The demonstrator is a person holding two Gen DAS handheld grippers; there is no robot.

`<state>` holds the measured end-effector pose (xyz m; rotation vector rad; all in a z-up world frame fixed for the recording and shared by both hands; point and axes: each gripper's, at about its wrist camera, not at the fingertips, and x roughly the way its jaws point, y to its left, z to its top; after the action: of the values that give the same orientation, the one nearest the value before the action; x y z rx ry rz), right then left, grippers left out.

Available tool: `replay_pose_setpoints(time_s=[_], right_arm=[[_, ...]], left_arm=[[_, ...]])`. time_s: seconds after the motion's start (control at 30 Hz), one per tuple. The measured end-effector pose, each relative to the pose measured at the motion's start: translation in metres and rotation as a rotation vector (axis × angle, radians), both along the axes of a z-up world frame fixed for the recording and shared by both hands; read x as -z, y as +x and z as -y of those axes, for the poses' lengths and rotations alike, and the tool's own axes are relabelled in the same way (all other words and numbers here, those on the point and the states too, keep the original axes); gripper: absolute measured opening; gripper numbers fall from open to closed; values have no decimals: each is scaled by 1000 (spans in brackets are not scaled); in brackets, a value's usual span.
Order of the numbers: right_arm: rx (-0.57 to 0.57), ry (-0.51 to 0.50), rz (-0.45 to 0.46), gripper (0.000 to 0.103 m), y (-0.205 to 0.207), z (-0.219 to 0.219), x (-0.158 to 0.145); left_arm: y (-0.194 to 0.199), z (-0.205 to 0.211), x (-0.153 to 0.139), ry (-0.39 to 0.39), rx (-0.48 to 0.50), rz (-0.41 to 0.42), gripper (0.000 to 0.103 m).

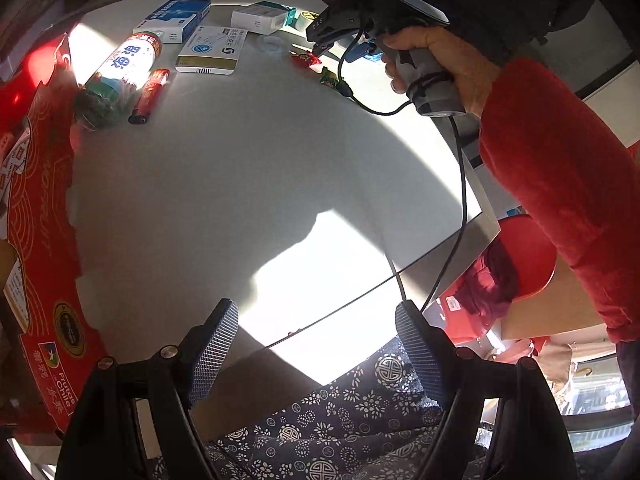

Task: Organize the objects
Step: 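Move both open tools over the table toward the two wrapped candies, then grasp the red candy with left gripper while right grips the green candy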

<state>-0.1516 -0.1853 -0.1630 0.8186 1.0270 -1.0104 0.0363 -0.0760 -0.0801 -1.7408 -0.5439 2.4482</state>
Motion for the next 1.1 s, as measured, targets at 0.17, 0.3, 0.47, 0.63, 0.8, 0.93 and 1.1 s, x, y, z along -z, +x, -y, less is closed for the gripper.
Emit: replay_pose_setpoints(time_s=[0.17,0.3,0.47,0.63,0.8,0.93,1.1], right_arm=[[-141,14,67,51,13,-25,-1],[-312,11,85,51,28,-63,-4],[-370,21,174,51,17,-84,-17],[-263,41,146,53,-12,-66,-15],[-206,40,161,53,-27,-54,-8],[-155,70,125,54,-11,-50,2],[-131,92,99,54,-6,-49,6]], left_arm=[[-2,-2,3,2,1,10,85],[-2,-3,4,4,-5,15,85],[-2,-5,4,5,0,17,85],[-4,-1,6,12,-33,34,85],[-25,12,-2,-23,-109,60,85],[-57,38,-7,-28,-237,91,85],[-99,63,-12,-31,-335,114,85]])
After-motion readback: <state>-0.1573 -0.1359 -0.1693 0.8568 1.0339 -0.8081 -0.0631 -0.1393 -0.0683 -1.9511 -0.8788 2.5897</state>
